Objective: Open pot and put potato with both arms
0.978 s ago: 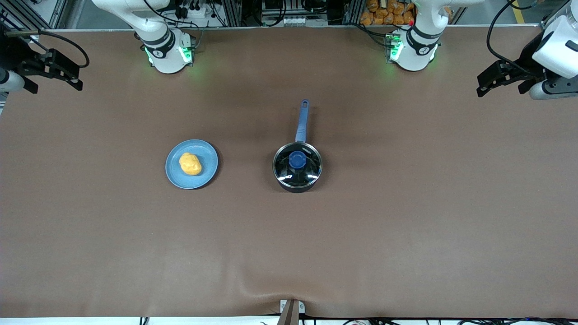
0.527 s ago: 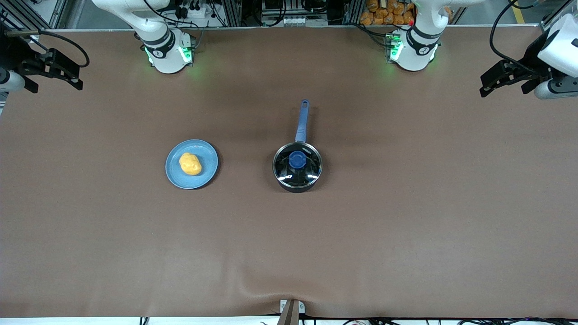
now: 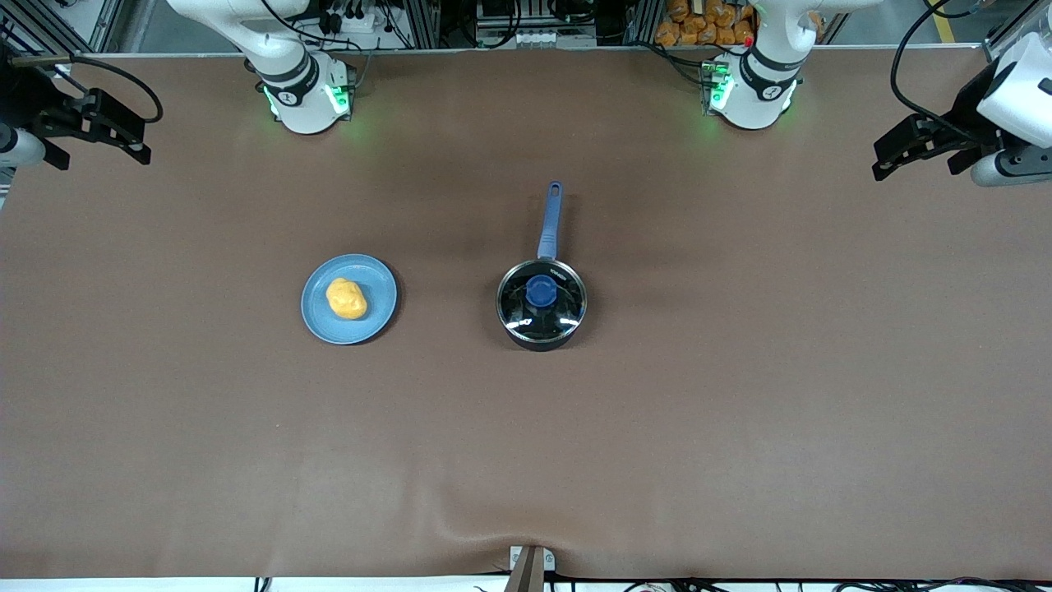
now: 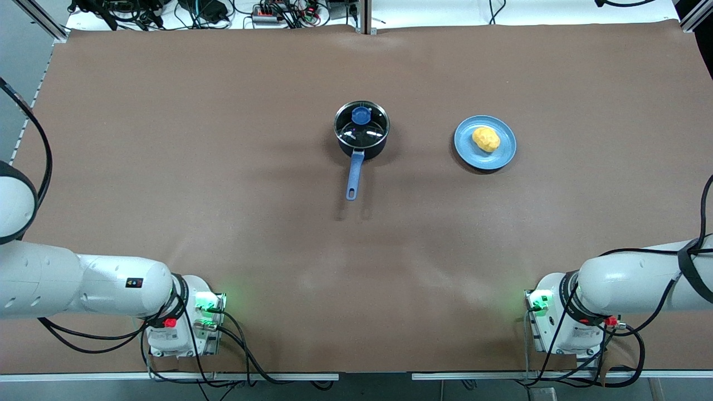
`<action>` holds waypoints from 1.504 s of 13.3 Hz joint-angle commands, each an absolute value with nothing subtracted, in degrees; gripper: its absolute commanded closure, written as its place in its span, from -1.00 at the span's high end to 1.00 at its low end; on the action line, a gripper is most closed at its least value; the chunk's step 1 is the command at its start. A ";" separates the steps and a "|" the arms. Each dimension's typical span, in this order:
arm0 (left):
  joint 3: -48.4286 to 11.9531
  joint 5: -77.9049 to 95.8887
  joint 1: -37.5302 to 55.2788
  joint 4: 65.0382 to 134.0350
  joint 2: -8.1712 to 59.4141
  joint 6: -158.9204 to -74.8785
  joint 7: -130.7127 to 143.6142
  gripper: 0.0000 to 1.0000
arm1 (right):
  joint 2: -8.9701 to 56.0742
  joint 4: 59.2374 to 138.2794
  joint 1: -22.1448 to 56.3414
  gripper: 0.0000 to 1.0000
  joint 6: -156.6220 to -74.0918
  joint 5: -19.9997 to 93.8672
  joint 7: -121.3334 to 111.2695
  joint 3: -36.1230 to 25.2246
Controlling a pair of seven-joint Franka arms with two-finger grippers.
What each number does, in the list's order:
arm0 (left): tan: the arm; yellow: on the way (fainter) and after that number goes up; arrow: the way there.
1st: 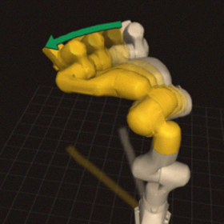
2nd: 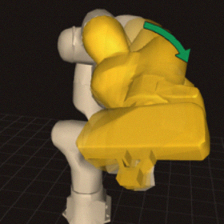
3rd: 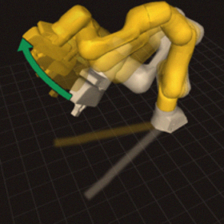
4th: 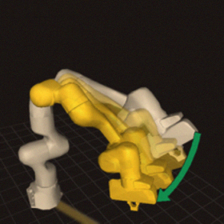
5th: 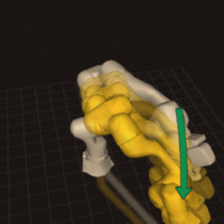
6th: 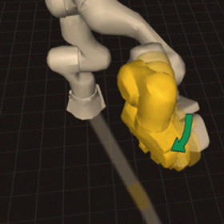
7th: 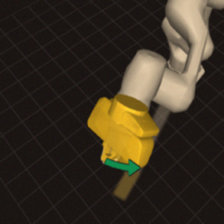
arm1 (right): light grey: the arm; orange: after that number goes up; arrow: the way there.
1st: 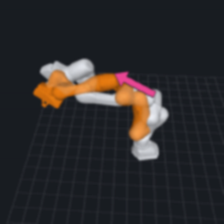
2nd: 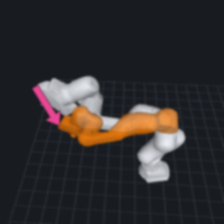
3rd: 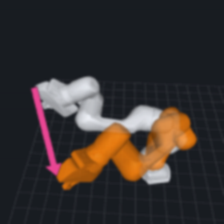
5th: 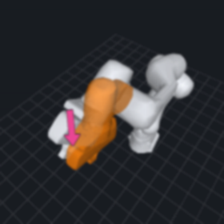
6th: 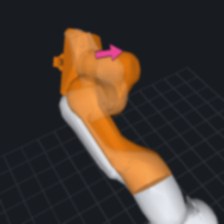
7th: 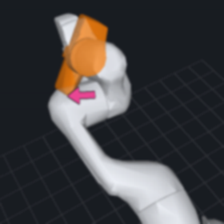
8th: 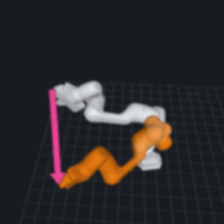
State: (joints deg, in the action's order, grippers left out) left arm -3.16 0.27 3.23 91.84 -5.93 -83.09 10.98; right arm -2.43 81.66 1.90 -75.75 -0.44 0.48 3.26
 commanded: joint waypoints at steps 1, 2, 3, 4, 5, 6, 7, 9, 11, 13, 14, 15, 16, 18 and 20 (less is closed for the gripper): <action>-2.81 0.53 3.08 90.70 -6.24 -81.39 9.75 1.00 | -3.78 82.62 2.02 1.00 -75.85 -0.62 0.44 3.08; -2.99 0.53 3.16 90.70 -6.33 -81.30 9.76 1.00 | -3.78 82.70 1.85 1.00 -75.76 -0.62 0.35 2.99; -2.99 0.88 3.16 90.88 -6.24 -81.30 9.84 1.00 | -3.78 82.71 1.85 1.00 -75.76 -0.62 0.35 2.99; -2.99 1.14 3.08 91.14 -6.15 -81.30 9.93 1.00 | -3.78 82.71 1.93 1.00 -75.67 -0.62 0.35 2.99; -2.81 1.14 3.08 91.14 -6.07 -81.30 9.84 1.00 | -3.78 82.71 2.02 1.00 -75.85 -0.62 0.44 2.99; -2.73 1.06 2.99 91.23 -6.15 -81.30 9.76 1.00 | -3.78 82.71 2.02 1.00 -76.02 -0.62 0.44 2.99; -2.72 0.45 2.29 90.97 -6.15 -81.30 9.67 1.00 | -3.78 82.71 2.02 1.00 -76.11 -0.62 0.44 2.99; -3.07 0.35 1.32 90.97 -6.24 -80.34 9.58 1.00 | -3.69 82.71 1.76 1.00 -76.29 -0.62 0.44 2.99; -3.34 -1.05 1.49 90.70 -5.54 -80.42 10.02 1.00 | -3.78 82.71 1.93 1.00 -76.29 -0.62 0.44 2.99; -3.25 0.52 1.23 90.62 -5.19 -81.47 8.98 1.00 | -3.78 82.71 1.93 1.00 -76.29 -0.62 0.44 2.99; -3.25 0.44 1.84 90.79 -5.10 -81.65 8.88 1.00 | -3.78 82.71 1.59 1.00 -76.29 -0.62 0.44 2.90; -3.34 0.09 1.93 90.62 -4.05 -82.00 8.88 1.00 | -3.69 82.71 1.58 1.00 -76.38 -0.53 0.44 2.81; -3.34 0.70 1.93 90.53 -2.74 -82.96 8.79 1.00 | -3.69 82.71 1.67 1.00 -76.38 -0.53 0.44 2.81; -3.34 1.58 2.02 90.79 -1.85 -85.33 8.88 1.00 | -3.69 82.62 1.93 1.00 -76.99 -0.53 0.44 2.81; -4.12 1.06 3.16 90.70 -1.06 -85.43 9.05 1.00 | -3.69 82.62 2.11 1.00 -77.17 -0.53 0.44 2.81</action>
